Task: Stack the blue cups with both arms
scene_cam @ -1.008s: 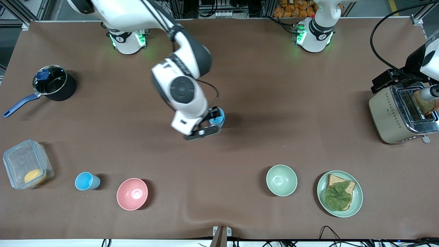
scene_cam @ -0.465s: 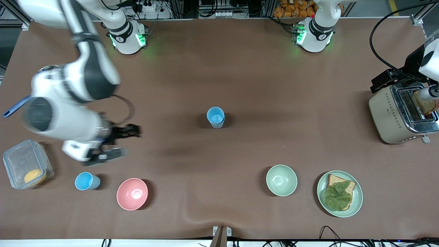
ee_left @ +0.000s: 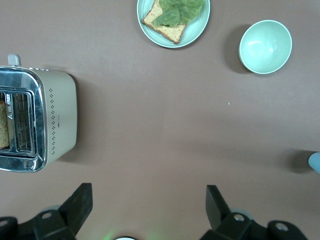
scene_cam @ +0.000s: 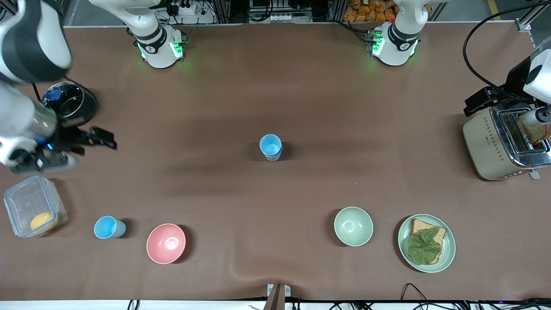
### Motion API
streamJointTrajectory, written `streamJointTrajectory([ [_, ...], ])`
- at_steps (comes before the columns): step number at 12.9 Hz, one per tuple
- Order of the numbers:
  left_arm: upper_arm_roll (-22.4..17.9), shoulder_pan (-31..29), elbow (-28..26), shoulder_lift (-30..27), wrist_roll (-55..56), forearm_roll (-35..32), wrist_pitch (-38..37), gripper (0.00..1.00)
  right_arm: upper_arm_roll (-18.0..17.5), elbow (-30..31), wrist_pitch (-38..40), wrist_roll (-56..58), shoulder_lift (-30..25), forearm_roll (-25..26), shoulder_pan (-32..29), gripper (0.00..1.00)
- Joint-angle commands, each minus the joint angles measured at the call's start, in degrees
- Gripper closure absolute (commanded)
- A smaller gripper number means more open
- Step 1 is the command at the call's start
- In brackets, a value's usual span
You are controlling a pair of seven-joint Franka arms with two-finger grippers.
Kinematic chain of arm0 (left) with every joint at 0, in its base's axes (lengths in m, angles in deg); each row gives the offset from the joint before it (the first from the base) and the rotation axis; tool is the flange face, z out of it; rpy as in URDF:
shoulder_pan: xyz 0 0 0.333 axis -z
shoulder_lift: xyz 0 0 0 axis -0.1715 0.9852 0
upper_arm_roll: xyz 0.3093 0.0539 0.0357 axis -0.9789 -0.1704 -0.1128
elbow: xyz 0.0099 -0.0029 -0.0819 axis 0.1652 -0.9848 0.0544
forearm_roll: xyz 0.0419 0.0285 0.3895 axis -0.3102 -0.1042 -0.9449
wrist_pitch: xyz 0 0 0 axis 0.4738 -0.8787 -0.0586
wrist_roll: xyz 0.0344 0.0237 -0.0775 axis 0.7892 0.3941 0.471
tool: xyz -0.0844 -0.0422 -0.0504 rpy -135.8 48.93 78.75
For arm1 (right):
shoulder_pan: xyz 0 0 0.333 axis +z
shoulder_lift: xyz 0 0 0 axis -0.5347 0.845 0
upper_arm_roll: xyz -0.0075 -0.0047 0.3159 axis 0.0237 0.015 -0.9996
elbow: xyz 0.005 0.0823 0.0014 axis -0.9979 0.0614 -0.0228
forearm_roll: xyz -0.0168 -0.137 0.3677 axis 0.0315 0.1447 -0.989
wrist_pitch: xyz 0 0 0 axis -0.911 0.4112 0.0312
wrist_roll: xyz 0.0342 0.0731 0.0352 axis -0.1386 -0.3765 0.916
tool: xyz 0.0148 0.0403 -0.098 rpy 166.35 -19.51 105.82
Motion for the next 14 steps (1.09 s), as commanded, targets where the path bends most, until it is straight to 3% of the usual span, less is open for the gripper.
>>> streamJointTrajectory([
  [1, 0.1, -0.5, -0.9, -1.8, -1.5, 0.6, -0.7, 0.0, -0.9, 4.1, 3.7, -3.0, -6.7, 3.8, -0.6, 0.0],
  [14, 0.3, -0.1, 0.3, -1.8, -3.4, -1.5, -0.8, 0.0, 0.1, 3.4, 6.5, 2.2, -9.4, 3.0, -5.0, 0.0],
])
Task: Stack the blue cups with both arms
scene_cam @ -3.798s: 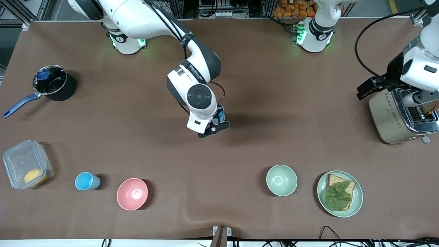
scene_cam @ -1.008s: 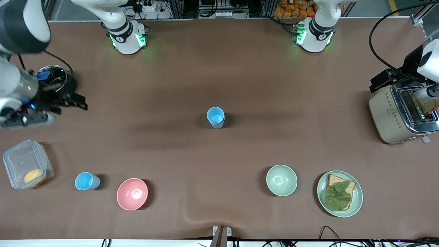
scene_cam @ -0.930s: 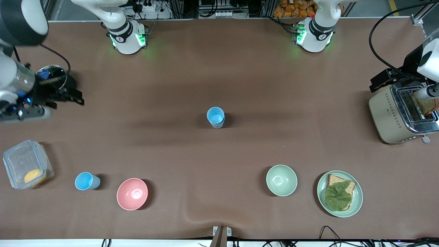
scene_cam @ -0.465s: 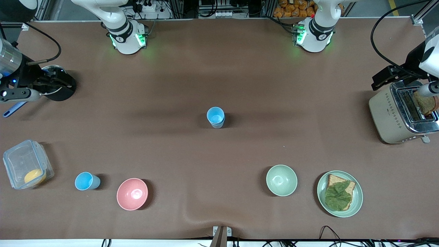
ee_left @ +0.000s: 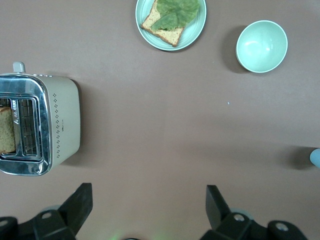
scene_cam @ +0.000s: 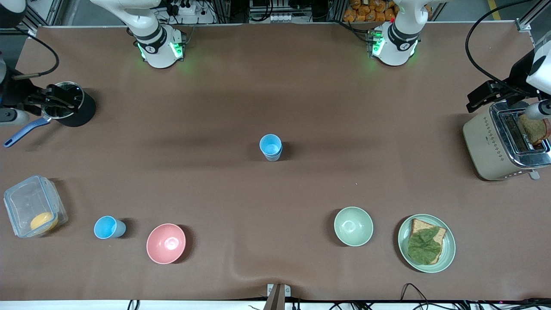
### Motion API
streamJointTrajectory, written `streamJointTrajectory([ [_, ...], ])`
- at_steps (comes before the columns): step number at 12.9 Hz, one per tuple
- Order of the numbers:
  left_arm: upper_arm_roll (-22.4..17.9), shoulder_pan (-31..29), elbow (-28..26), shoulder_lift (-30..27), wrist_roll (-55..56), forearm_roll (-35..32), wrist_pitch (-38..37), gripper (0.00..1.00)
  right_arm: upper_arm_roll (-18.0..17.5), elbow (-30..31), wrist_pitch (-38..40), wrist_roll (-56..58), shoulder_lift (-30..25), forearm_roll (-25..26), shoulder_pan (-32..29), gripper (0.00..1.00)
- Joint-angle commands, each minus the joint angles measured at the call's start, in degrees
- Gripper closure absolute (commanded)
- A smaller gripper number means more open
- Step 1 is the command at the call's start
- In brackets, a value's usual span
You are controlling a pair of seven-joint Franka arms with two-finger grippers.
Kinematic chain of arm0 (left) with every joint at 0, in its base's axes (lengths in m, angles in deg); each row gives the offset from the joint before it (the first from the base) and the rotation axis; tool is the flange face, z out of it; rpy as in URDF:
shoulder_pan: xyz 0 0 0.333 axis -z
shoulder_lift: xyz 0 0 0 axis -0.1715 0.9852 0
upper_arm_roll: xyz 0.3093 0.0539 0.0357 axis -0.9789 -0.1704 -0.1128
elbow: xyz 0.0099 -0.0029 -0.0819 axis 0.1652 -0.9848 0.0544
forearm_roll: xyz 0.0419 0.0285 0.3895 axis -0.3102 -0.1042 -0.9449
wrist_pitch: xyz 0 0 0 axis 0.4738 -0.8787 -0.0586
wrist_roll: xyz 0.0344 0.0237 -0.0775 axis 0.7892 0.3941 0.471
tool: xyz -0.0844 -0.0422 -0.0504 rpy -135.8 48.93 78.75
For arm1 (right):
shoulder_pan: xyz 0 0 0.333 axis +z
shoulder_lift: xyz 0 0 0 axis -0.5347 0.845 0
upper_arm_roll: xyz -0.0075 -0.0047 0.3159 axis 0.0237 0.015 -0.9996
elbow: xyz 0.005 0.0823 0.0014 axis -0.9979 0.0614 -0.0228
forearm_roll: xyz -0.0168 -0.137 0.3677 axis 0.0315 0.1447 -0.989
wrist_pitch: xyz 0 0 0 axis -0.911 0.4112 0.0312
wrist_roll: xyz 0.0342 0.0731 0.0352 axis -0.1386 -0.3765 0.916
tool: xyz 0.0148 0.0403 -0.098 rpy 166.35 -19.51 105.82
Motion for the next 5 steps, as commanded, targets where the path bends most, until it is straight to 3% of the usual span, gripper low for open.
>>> streamJointTrajectory([
  [1, 0.2, -0.1, 0.1, -0.8, -1.5, -0.6, -1.2, 0.0, -0.7, 1.1, 0.3, 0.3, -1.7, -0.4, -0.7, 0.0],
  [5, 0.2, -0.1, 0.1, -0.8, -1.5, -0.7, -2.5, 0.0, -0.7, 1.1, 0.4, 0.3, -1.7, -0.4, -0.7, 0.0],
])
